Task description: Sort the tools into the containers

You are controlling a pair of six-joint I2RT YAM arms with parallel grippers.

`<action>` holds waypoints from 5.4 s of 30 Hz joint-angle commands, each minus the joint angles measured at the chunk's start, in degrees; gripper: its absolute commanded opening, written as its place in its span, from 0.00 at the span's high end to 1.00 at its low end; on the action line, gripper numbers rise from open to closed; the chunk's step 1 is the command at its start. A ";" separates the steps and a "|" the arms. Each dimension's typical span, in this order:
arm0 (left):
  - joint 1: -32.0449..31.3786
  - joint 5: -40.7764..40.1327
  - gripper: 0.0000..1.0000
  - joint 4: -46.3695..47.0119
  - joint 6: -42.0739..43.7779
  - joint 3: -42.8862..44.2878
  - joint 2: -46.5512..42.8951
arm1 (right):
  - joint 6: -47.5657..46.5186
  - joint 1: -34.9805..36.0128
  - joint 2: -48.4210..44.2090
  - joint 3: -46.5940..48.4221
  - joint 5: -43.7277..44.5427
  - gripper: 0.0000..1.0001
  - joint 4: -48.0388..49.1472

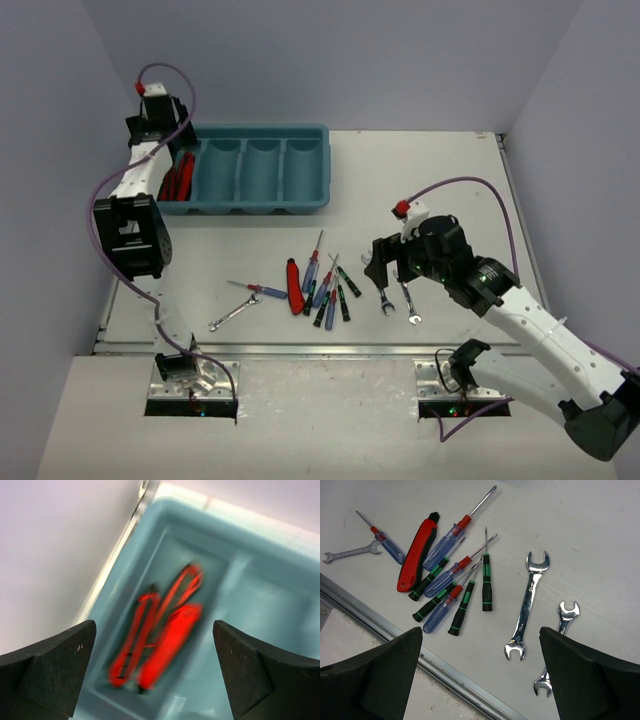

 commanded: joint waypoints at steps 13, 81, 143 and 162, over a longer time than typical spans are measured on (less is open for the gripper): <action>-18.42 6.18 0.00 -13.12 -29.46 -40.49 -67.48 | 17.73 9.39 27.20 8.15 -0.63 0.11 8.72; -18.42 25.95 0.00 -13.06 -28.44 -52.44 -90.79 | 11.53 23.71 50.29 40.21 20.70 1.00 2.98; -18.08 -3.47 1.00 -20.05 -17.24 -5.38 -23.21 | 2.07 16.32 -0.12 4.11 30.21 0.01 -0.42; -0.14 -13.05 1.00 -33.65 -12.16 36.97 17.33 | 1.10 13.61 -0.78 -3.45 21.07 0.01 2.85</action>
